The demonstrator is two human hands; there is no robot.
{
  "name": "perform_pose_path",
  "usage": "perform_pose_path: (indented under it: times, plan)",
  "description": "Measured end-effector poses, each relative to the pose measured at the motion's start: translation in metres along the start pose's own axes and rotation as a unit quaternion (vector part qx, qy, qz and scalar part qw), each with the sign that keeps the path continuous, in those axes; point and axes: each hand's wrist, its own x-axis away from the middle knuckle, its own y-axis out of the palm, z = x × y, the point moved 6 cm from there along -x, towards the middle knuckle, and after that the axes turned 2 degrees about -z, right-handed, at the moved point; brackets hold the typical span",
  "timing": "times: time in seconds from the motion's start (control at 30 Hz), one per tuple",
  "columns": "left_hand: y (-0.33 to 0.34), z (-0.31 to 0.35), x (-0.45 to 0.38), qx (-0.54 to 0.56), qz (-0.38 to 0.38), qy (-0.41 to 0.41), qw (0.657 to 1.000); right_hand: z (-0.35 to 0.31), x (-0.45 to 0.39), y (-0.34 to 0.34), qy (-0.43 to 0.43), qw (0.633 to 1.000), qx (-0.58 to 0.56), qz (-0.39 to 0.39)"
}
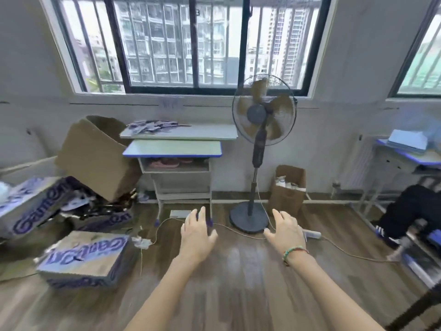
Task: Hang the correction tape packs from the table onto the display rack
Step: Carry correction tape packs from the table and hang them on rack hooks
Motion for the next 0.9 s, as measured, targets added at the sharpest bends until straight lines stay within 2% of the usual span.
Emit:
perform_pose_path:
  times: [0.2, 0.4, 0.67, 0.9]
  plan:
    - [-0.015, -0.007, -0.107, -0.004, 0.033, -0.024, 0.999, -0.026, -0.124, -0.003, -0.032, 0.999, -0.033, 0.003]
    - [-0.018, -0.034, -0.176, 0.014, 0.049, -0.063, 0.997, -0.062, -0.22, 0.001, -0.062, 0.996, -0.063, -0.006]
    - [-0.026, -0.097, -0.286, 0.026, 0.052, -0.098, 0.993, -0.142, -0.326, 0.039, -0.11, 0.991, -0.06, -0.034]
    - [-0.063, -0.177, -0.411, 0.03, 0.044, -0.113, 0.992, -0.248, -0.441, 0.061, -0.129, 0.989, -0.047, -0.048]
